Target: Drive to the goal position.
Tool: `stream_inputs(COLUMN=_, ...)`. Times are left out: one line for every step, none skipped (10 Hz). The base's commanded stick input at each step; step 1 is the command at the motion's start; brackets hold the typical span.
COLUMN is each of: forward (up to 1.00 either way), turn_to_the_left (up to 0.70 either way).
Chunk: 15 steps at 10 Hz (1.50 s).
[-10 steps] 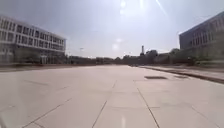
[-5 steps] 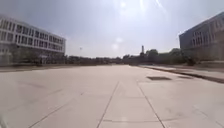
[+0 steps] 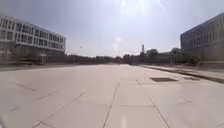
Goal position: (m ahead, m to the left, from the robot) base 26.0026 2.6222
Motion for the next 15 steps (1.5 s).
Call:
stream_inputs(forward=0.70, turn_to_the_left=0.00)
stream_inputs(forward=0.70, turn_to_the_left=0.00)
stream_inputs(forward=0.70, turn_to_the_left=0.00)
stream_inputs(forward=0.70, turn_to_the_left=0.00)
stream_inputs(forward=0.70, turn_to_the_left=0.00)
stream_inputs(forward=0.70, turn_to_the_left=0.00)
stream_inputs(forward=0.70, turn_to_the_left=0.00)
stream_inputs(forward=0.70, turn_to_the_left=0.00)
stream_inputs(forward=0.70, turn_to_the_left=0.00)
stream_inputs(forward=0.70, turn_to_the_left=0.00)
stream_inputs(forward=0.70, turn_to_the_left=0.00)
stream_inputs(forward=0.70, turn_to_the_left=0.00)
stream_inputs(forward=0.70, turn_to_the_left=0.00)
stream_inputs(forward=0.70, turn_to_the_left=0.00)
stream_inputs(forward=0.70, turn_to_the_left=0.00)
